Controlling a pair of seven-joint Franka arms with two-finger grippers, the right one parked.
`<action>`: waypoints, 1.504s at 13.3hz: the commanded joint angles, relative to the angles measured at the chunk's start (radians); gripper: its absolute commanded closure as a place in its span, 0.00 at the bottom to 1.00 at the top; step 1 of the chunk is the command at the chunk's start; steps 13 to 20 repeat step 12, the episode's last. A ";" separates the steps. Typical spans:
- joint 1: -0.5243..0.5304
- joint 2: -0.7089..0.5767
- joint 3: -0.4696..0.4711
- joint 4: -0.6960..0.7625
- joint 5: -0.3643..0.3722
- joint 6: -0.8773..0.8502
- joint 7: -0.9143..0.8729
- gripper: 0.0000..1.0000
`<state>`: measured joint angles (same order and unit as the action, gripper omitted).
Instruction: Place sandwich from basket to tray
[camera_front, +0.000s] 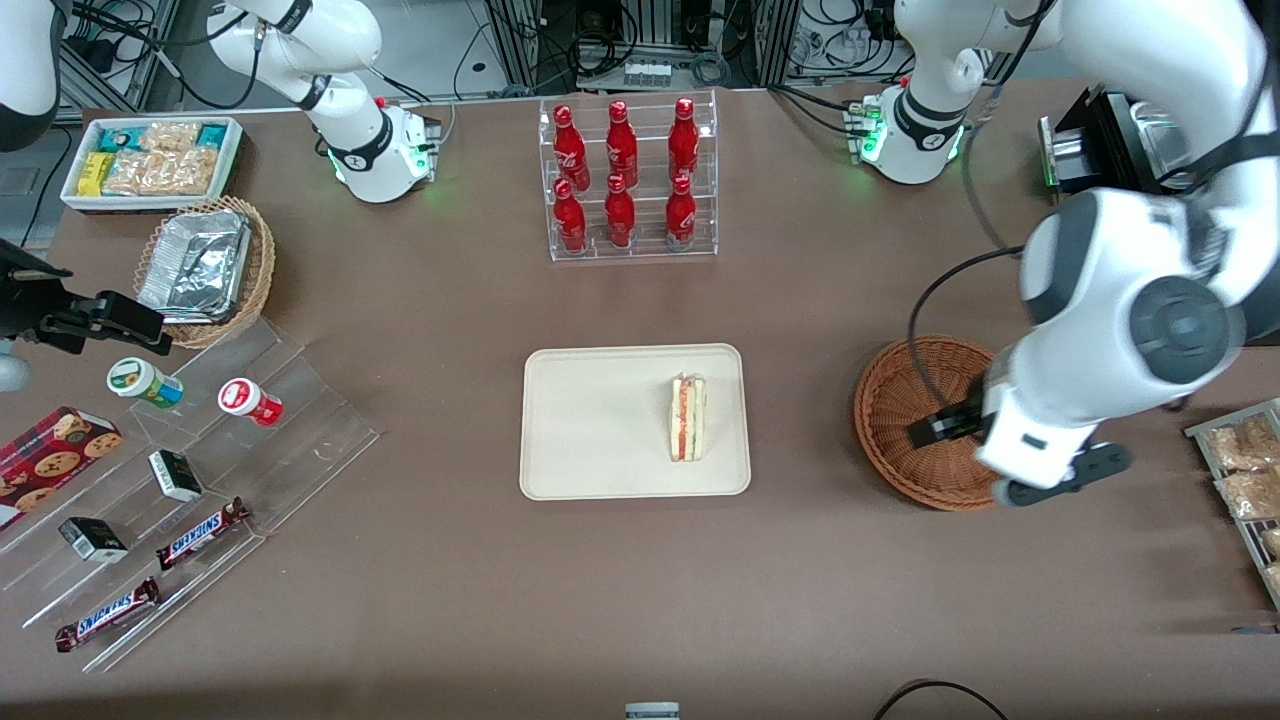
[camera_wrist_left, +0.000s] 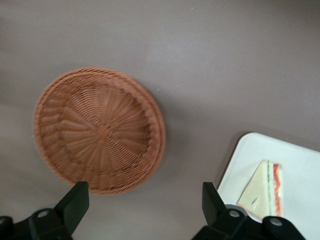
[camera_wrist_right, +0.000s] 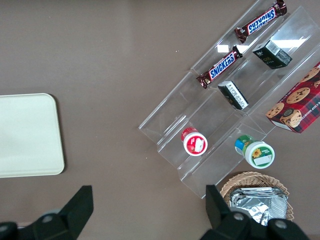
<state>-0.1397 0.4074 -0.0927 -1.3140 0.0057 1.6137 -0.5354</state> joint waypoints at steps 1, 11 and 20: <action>0.124 -0.070 -0.077 -0.004 -0.007 -0.115 0.095 0.00; 0.221 -0.251 -0.087 -0.043 -0.007 -0.489 0.288 0.00; 0.215 -0.278 -0.081 -0.083 -0.007 -0.489 0.288 0.00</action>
